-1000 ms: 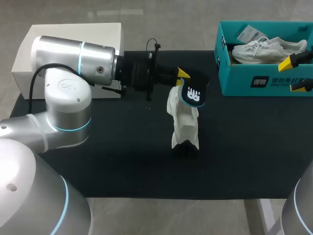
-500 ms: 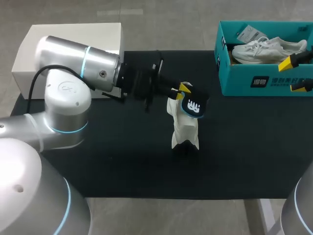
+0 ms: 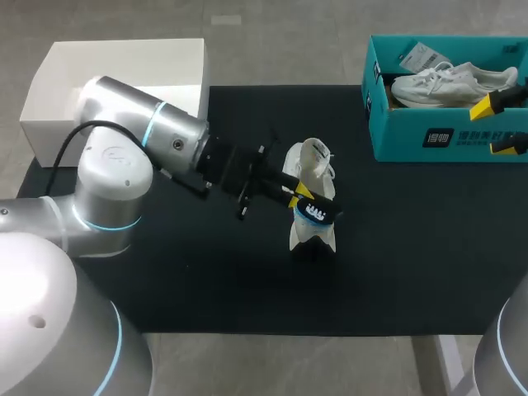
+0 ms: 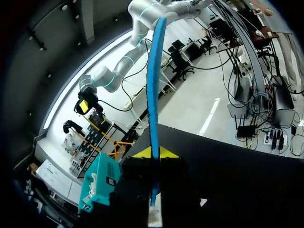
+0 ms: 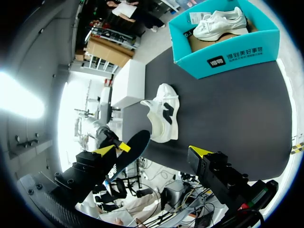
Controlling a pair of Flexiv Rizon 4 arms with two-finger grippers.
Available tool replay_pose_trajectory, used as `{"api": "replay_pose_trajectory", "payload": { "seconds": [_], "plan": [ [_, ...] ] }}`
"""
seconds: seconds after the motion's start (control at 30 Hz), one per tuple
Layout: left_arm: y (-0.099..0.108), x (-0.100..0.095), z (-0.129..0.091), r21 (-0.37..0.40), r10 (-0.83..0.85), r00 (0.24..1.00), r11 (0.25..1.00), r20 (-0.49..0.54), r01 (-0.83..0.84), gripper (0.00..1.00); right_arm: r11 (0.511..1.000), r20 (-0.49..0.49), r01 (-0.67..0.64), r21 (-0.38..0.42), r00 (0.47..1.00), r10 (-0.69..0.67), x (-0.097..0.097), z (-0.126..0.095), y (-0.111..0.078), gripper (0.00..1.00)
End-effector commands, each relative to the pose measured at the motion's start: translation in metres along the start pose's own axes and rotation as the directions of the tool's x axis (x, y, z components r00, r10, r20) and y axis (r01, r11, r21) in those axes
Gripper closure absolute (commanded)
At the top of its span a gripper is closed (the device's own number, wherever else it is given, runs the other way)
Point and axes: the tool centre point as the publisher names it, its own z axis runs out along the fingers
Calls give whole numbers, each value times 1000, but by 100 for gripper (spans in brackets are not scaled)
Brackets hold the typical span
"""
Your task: Take the shoe out of the shoebox, open the shoe tongue, remove and reinsert the insole, then place the shoe into the shoebox
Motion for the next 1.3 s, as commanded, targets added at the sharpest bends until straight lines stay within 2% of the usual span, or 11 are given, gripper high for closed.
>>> {"api": "replay_pose_trajectory", "payload": {
  "seconds": [0.03,0.2,0.33,0.73,1.3],
  "plan": [
    [19,-2,18,-7,-9,1000,1000,-27,9,100,1000,3,-1,-1,1000,1,0,0,0,0],
    [36,4,25,-68,18,1000,998,-19,-19,100,1000,3,-1,-1,1000,1,0,0,0,0],
    [45,-1,23,-87,37,999,996,6,-37,100,1000,3,-1,-1,1000,1,0,0,0,0],
    [65,-10,11,-97,13,998,995,64,-7,100,1000,3,-1,-1,1000,1,0,0,0,0],
    [66,-9,13,-80,-10,998,997,58,15,100,1000,3,-1,-1,1000,1,0,0,0,0]
  ]
}}
